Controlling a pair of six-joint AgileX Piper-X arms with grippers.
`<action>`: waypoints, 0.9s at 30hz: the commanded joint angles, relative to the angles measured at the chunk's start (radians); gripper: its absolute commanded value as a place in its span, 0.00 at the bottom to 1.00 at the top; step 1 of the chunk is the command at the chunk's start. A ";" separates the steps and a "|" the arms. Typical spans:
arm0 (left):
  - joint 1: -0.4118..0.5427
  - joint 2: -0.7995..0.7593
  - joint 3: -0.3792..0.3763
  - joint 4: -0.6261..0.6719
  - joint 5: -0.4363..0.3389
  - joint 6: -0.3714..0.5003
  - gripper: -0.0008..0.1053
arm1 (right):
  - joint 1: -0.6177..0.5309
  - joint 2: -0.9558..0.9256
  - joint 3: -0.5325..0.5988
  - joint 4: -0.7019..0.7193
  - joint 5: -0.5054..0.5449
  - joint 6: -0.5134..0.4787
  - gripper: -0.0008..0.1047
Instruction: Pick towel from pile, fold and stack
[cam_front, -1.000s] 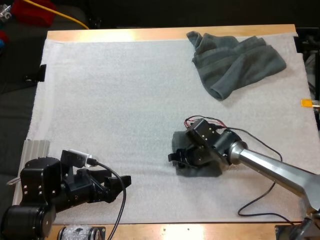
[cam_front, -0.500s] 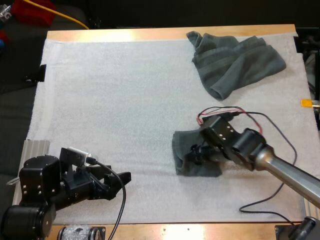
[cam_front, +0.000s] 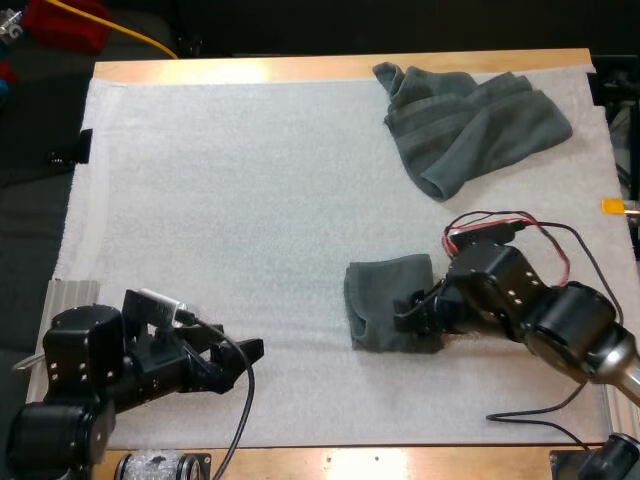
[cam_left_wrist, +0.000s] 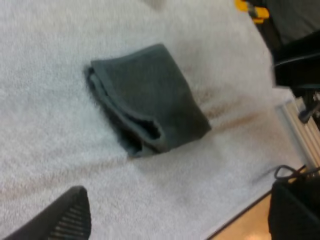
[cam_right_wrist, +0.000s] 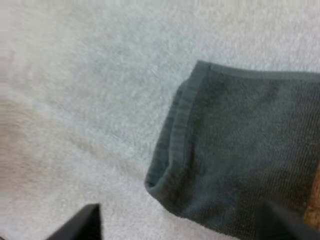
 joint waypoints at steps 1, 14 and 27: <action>-0.001 0.012 0.008 -0.026 0.015 -0.007 0.68 | 0.002 -0.016 -0.005 0.009 -0.005 0.002 0.74; -0.001 0.183 0.031 -0.174 0.032 -0.050 0.68 | 0.002 -0.039 -0.005 0.009 -0.002 0.002 0.78; -0.074 0.392 0.031 -0.291 0.045 -0.052 0.68 | 0.002 -0.039 -0.005 0.009 0.021 0.002 0.78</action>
